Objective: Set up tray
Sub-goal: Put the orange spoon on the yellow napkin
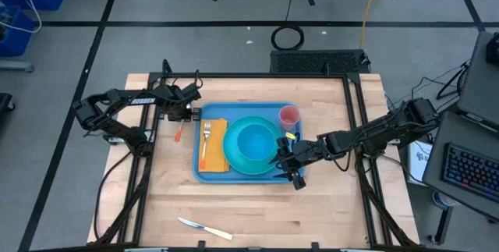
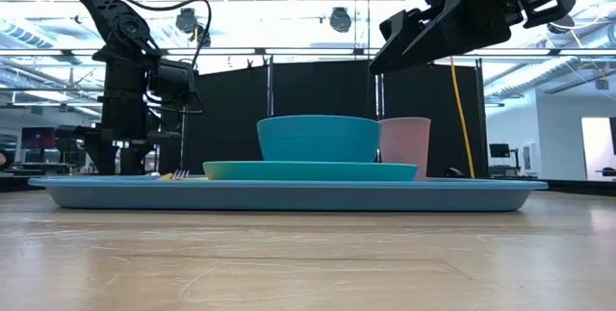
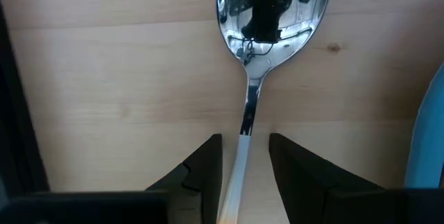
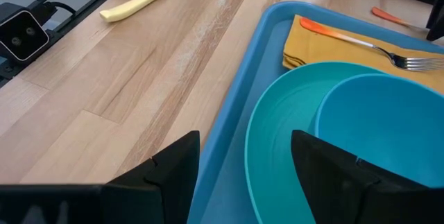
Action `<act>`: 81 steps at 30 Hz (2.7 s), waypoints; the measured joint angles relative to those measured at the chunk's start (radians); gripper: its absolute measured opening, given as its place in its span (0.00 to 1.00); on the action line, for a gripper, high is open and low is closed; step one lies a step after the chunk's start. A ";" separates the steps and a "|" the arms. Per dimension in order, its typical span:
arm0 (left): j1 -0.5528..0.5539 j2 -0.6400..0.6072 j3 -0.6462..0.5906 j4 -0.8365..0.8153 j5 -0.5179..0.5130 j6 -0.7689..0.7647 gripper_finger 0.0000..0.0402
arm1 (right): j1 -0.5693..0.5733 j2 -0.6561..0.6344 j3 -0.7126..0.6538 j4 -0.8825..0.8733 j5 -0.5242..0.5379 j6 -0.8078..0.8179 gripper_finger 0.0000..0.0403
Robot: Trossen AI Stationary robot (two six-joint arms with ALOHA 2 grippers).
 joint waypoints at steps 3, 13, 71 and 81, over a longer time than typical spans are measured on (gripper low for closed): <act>0.000 0.001 0.000 0.002 0.005 0.000 0.24 | 0.000 0.000 0.000 0.000 0.000 0.000 0.54; 0.000 0.001 -0.002 0.038 0.027 0.012 0.04 | 0.000 0.000 0.000 0.000 0.000 0.000 0.54; -0.617 -0.089 -0.003 0.450 0.066 -0.501 0.02 | 0.000 0.000 -0.001 0.008 0.000 0.008 0.54; -0.602 -0.064 -0.003 0.378 0.073 -0.500 0.02 | 0.000 0.000 -0.001 0.007 0.000 0.009 0.54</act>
